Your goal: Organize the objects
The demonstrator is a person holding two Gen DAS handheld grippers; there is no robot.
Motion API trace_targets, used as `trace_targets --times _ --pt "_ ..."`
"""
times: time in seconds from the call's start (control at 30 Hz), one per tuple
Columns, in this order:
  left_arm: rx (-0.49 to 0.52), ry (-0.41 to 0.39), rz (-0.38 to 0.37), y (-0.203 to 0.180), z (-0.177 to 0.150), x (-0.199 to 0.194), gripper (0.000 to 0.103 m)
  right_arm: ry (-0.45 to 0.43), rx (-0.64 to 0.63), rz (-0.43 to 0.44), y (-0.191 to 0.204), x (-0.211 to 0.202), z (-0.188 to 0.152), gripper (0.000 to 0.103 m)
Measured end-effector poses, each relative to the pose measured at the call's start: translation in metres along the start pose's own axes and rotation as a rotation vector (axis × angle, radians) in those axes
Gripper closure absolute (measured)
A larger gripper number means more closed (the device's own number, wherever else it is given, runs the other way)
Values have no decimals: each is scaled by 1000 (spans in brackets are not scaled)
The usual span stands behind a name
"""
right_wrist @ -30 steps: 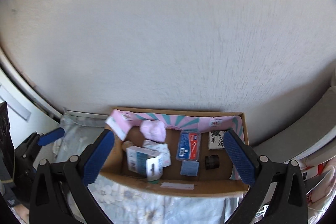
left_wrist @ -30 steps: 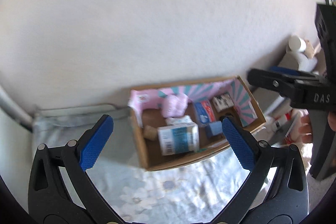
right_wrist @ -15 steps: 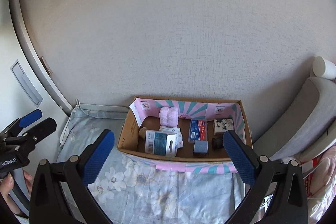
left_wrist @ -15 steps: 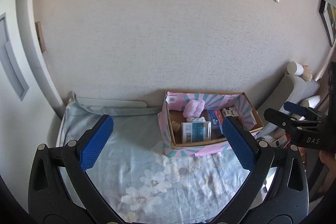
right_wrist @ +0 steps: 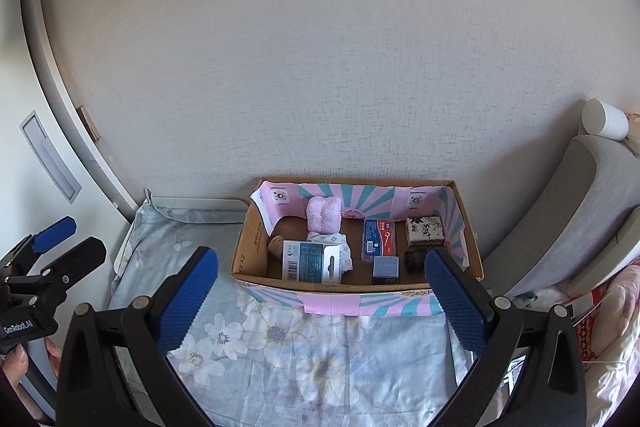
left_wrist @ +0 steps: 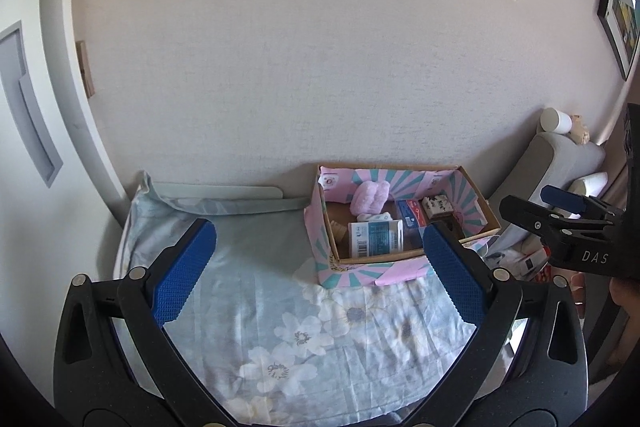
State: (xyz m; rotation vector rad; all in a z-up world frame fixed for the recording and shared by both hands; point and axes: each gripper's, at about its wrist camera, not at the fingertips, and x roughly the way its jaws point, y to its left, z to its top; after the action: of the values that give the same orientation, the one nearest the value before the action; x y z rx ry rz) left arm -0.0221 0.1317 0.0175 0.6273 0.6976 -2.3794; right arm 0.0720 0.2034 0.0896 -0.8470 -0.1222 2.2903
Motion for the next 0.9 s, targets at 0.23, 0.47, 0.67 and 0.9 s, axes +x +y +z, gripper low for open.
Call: trace_targets --times 0.23,0.47,0.67,0.9 --pt "9 -13 -1 1 1 -3 0 3 0 -9 3 0 -1 0" --pt "16 -24 2 1 1 -5 0 -2 1 -18 4 -2 0 0" --pt "17 -33 2 3 3 -5 0 -9 6 -26 4 -2 0 0" --pt "24 -46 7 2 5 -6 0 -14 6 -34 3 -2 1 0"
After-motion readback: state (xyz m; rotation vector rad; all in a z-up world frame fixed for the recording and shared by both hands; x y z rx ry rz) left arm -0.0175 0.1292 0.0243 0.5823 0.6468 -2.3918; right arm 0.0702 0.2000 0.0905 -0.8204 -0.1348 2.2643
